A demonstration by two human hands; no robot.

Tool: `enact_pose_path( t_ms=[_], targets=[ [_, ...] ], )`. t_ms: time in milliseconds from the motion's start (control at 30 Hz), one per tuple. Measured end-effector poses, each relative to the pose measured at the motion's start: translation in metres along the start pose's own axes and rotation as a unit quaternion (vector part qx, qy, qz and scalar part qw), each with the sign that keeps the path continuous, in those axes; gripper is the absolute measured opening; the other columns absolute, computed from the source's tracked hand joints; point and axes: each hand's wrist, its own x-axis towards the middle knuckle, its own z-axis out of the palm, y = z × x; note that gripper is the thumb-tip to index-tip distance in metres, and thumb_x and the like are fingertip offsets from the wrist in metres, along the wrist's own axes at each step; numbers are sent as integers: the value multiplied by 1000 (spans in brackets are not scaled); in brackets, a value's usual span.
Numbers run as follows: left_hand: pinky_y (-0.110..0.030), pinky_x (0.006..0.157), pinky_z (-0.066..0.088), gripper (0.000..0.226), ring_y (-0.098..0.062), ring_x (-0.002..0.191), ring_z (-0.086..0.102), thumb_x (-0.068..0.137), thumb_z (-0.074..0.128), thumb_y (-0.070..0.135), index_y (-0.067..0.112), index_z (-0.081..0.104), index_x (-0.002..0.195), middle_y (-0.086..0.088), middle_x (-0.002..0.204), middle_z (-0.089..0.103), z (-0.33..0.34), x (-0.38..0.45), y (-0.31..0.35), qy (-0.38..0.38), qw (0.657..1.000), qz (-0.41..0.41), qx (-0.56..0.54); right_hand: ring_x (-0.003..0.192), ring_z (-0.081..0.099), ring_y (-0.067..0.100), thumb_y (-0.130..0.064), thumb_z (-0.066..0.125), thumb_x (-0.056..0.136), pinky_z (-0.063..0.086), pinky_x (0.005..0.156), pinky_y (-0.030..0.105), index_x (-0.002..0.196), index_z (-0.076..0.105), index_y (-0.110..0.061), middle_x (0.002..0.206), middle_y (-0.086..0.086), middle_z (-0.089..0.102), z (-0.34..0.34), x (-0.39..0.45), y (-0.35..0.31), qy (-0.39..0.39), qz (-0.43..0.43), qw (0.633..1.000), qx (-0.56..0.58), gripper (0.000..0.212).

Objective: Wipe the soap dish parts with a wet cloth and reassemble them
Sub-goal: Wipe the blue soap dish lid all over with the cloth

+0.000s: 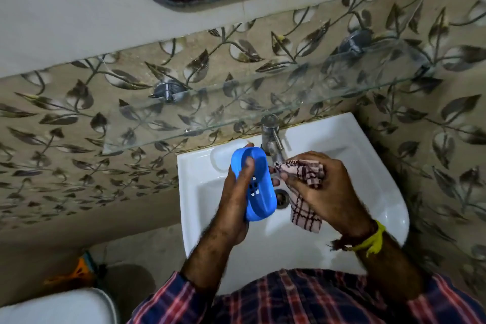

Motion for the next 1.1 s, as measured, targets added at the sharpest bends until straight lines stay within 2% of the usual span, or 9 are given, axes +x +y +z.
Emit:
enact_pose_path(
  t_ms=[100, 200, 300, 400, 533, 667, 867, 1000, 1100],
  targets=[
    [-39, 79, 60, 45, -26, 98, 74, 85, 72, 22, 15, 62, 129, -7, 107, 77, 1, -5, -1, 31, 998, 30, 34, 85, 72, 3, -2, 82, 78, 55, 82, 18, 91, 74, -23, 90, -10, 75, 3, -6, -3, 41, -7, 999, 21, 26],
    [-24, 74, 56, 23, -9, 89, 73, 93, 69, 7, 22, 71, 110, 9, 95, 78, -1, -8, -2, 67, 982, 107, 139, 89, 69, 3, 0, 78, 82, 52, 83, 18, 95, 74, -22, 91, -7, 72, 3, -6, -8, 92, -88, 991, -25, 26],
    [-18, 68, 53, 20, -1, 75, 68, 92, 71, 10, 29, 74, 98, 15, 82, 76, -1, -12, 1, 90, 961, 157, 208, 94, 67, 18, -5, 71, 86, 53, 87, 31, 101, 75, -8, 98, 3, 71, -1, 1, -13, 98, -154, 976, -119, 16],
    [-29, 68, 58, 9, -10, 73, 71, 89, 76, 20, 29, 76, 91, 5, 83, 77, 5, -16, 3, 86, 948, 188, 242, 98, 66, 25, -8, 70, 84, 52, 88, 40, 104, 75, -7, 104, 6, 71, 4, 8, -23, 64, -214, 955, -196, 20],
    [-46, 71, 59, 11, -24, 77, 71, 83, 68, 34, 24, 71, 87, 1, 79, 74, 0, -14, 0, 96, 928, 204, 296, 96, 66, 30, -13, 67, 80, 53, 83, 44, 103, 75, -10, 107, 6, 72, 12, 11, -44, -33, -331, 902, -275, 25],
    [-45, 73, 60, 12, -15, 81, 73, 77, 59, 34, 30, 70, 78, 13, 82, 75, -8, -20, -2, 94, 919, 201, 327, 96, 67, 29, -20, 66, 82, 52, 80, 43, 99, 74, -13, 106, 2, 72, 17, 0, -53, -96, -401, 844, -342, 20],
    [-35, 74, 59, 9, -9, 74, 71, 81, 68, 39, 33, 73, 86, 13, 71, 73, 0, -28, 5, 105, 917, 193, 332, 96, 65, 32, -1, 67, 80, 53, 81, 47, 102, 75, -3, 106, 9, 74, 0, 13, -23, -83, -339, 903, -250, 24],
    [-40, 68, 57, 13, -19, 73, 68, 81, 63, 22, 12, 71, 83, 1, 72, 72, -3, -28, 3, 74, 900, 211, 375, 99, 63, 30, -6, 64, 87, 52, 86, 44, 104, 75, -3, 109, 10, 73, 9, 5, -30, -117, -368, 892, -235, 21],
    [-39, 65, 56, 13, -21, 70, 67, 83, 64, 29, 18, 69, 81, -1, 72, 71, -7, -31, 2, 77, 899, 221, 371, 101, 62, 27, -12, 58, 96, 52, 89, 42, 107, 75, -3, 110, 10, 73, 7, 7, -26, -121, -372, 893, -222, 22]
  ],
)
